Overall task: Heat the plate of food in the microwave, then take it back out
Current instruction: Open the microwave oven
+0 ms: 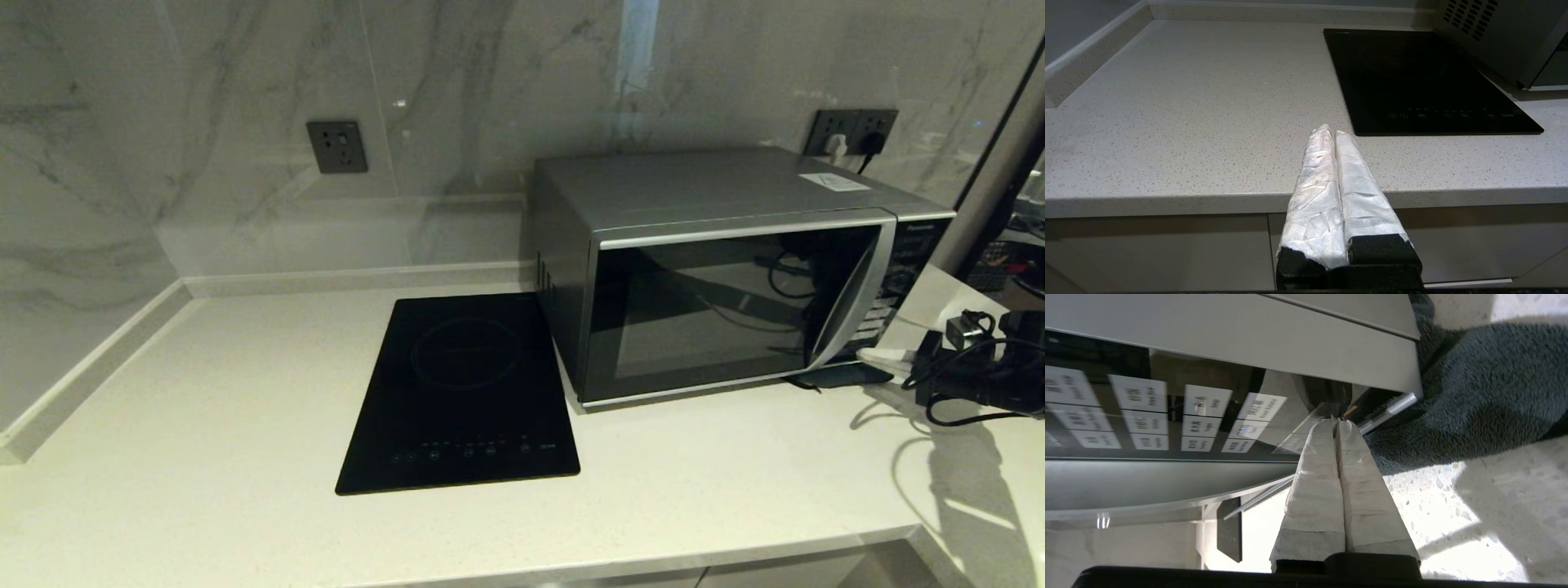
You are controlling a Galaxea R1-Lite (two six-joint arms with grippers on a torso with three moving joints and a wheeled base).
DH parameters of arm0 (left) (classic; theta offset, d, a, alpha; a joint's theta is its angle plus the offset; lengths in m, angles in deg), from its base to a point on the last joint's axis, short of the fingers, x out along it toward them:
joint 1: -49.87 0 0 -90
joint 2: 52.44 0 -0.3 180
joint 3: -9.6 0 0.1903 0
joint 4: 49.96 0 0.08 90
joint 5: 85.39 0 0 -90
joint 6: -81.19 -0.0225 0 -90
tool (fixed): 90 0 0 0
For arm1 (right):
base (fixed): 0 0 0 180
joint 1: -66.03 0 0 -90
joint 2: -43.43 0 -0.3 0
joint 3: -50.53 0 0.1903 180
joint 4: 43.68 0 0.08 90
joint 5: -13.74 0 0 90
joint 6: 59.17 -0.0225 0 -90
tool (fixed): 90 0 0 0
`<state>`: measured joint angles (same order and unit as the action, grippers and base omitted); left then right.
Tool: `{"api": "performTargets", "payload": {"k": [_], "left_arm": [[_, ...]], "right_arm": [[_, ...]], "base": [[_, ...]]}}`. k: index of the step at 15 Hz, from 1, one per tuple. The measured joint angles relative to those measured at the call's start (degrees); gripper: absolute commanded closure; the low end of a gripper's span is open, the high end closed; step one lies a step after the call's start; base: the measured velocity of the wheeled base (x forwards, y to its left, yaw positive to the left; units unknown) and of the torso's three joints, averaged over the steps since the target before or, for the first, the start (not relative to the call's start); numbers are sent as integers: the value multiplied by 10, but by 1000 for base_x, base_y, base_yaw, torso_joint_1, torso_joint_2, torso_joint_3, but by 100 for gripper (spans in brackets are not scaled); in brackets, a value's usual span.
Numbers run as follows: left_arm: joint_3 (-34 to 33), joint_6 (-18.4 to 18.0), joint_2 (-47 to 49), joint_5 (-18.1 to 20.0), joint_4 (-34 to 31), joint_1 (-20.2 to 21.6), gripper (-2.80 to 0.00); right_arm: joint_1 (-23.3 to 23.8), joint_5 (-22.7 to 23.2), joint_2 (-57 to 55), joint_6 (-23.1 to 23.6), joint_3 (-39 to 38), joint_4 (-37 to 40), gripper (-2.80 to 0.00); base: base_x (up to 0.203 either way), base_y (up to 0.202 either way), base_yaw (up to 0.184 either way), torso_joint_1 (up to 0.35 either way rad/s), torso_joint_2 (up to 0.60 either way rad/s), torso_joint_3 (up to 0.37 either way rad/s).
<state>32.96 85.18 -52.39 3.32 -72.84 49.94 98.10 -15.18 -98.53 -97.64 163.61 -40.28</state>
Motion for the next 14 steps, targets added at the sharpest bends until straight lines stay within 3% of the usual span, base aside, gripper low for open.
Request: {"api": "performTargets", "payload": {"k": [7, 11, 14], "left_arm": [[0, 0, 0, 0, 0, 0, 0], [0, 0, 0, 0, 0, 0, 0], [0, 0, 0, 0, 0, 0, 0]], "right_arm": [[28, -20, 150, 2, -120, 4, 0], [35, -111, 317, 6, -213, 32, 0], [36, -194, 461, 43, -255, 120, 0]], "base": [[0, 0, 0, 0, 0, 0], [0, 0, 0, 0, 0, 0], [0, 0, 0, 0, 0, 0]]}}
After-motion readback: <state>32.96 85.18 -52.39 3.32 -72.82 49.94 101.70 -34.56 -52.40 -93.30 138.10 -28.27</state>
